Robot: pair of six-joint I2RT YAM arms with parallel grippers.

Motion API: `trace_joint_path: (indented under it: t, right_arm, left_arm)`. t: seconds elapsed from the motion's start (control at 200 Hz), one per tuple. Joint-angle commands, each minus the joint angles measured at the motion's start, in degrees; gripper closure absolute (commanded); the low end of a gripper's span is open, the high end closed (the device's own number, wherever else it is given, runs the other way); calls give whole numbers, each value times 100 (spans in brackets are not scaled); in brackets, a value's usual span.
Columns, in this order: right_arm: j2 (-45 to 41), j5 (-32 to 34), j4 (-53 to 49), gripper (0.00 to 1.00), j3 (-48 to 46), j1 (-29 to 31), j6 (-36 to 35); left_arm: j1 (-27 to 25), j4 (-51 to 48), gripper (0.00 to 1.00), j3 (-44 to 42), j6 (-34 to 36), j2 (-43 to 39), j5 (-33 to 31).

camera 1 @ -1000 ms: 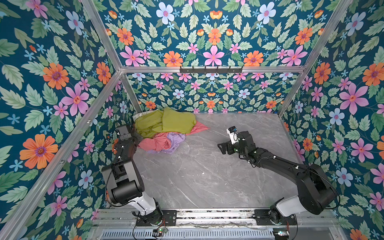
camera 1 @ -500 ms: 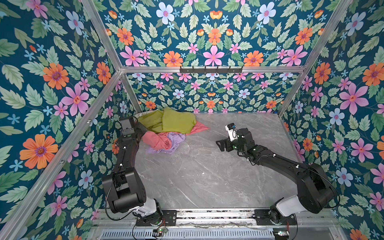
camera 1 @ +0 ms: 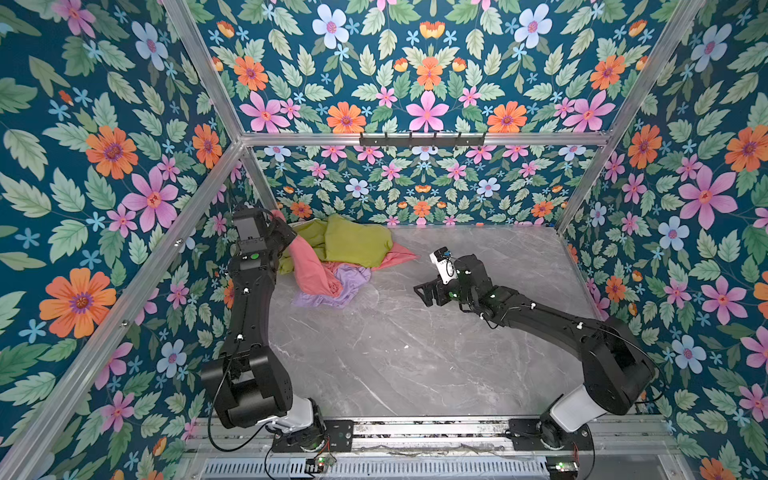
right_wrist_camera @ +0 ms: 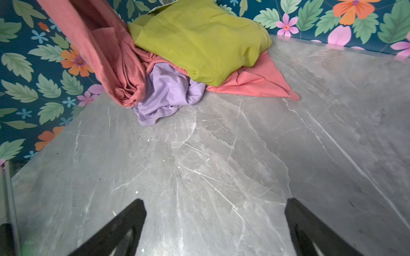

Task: Pick out a specific cloth from the pile
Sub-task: 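Lift the pink cloth upward with the left gripper while the right arm advances, then reach the right gripper to the pink cloth below the left gripper and grasp it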

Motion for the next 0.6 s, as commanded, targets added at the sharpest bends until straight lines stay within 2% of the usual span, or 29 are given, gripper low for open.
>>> trace_joint_path:
  t: [0.0,0.245,0.38,0.595]
  right_arm:
    - [110,-259,-125,2,213,73,-3]
    - [330,-651,-37,4,578,370,-204]
    - [744,-725,74,5,822,572,-354]
    - [1272,-723,1067,5,1059,997,-710]
  left_arm:
    - [-15,126,100,189,-169,17,263]
    - [-70,220,100,512,-414,1,402]
    - [-100,160,100,630,-391,-13,615]
    - [-101,136,100,587,-408,-134,672]
